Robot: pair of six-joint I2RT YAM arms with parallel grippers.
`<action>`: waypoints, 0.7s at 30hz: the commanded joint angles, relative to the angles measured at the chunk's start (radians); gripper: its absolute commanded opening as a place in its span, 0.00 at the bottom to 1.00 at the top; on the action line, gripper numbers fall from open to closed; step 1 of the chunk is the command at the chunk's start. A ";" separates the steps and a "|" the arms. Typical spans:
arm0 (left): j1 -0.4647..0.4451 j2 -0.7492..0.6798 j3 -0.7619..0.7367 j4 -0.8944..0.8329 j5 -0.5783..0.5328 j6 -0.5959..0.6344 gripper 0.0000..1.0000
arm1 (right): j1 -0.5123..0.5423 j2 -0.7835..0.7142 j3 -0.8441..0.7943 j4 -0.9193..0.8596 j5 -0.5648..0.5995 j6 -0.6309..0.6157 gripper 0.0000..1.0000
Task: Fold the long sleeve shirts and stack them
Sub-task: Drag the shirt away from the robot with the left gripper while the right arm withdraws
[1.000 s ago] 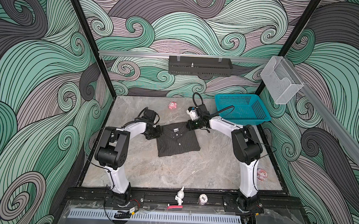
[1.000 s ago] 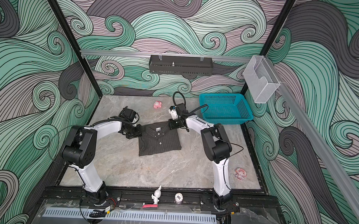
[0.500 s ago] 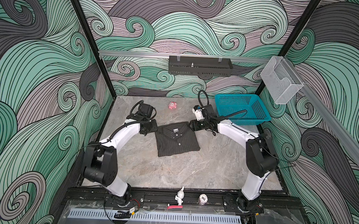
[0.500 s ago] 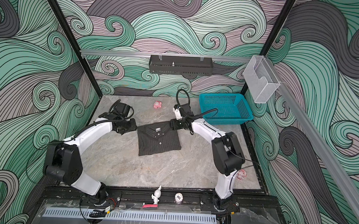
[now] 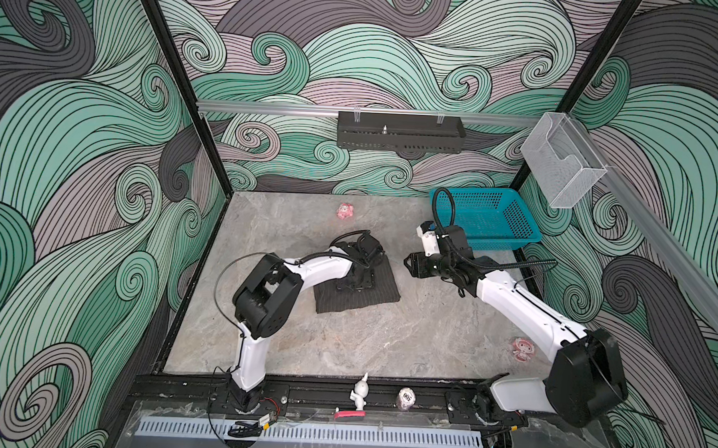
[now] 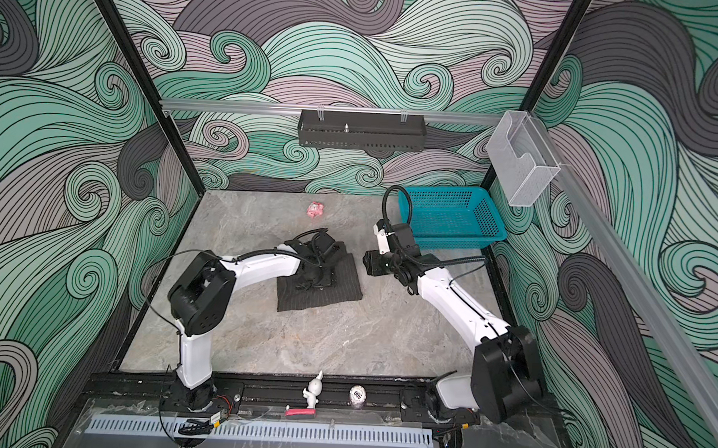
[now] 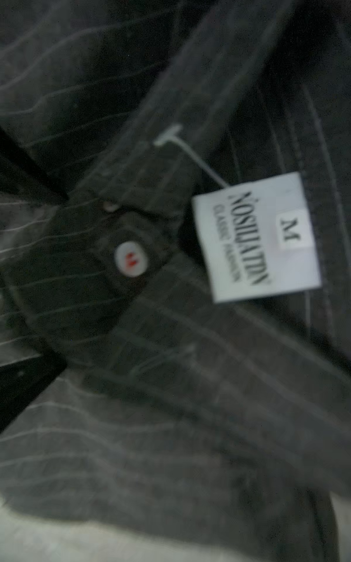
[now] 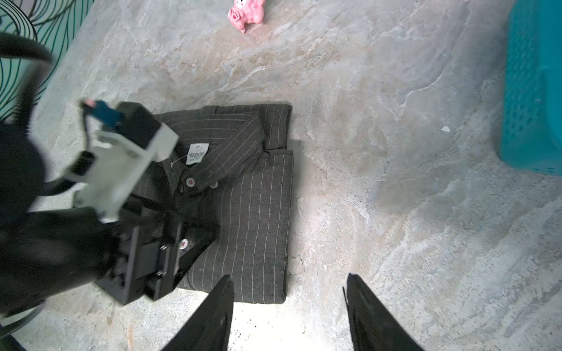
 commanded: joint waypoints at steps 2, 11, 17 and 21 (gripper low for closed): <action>0.050 0.031 -0.024 -0.089 -0.111 -0.015 0.79 | -0.005 -0.046 -0.031 -0.040 0.007 -0.015 0.60; 0.310 -0.086 -0.135 -0.187 -0.100 0.349 0.80 | -0.011 -0.084 -0.079 -0.013 -0.026 -0.005 0.59; 0.426 -0.079 -0.067 -0.212 -0.099 0.578 0.81 | -0.011 -0.089 -0.085 -0.004 -0.055 0.012 0.59; 0.508 -0.008 0.020 -0.262 -0.048 0.670 0.80 | -0.011 -0.083 -0.088 0.037 -0.070 0.021 0.58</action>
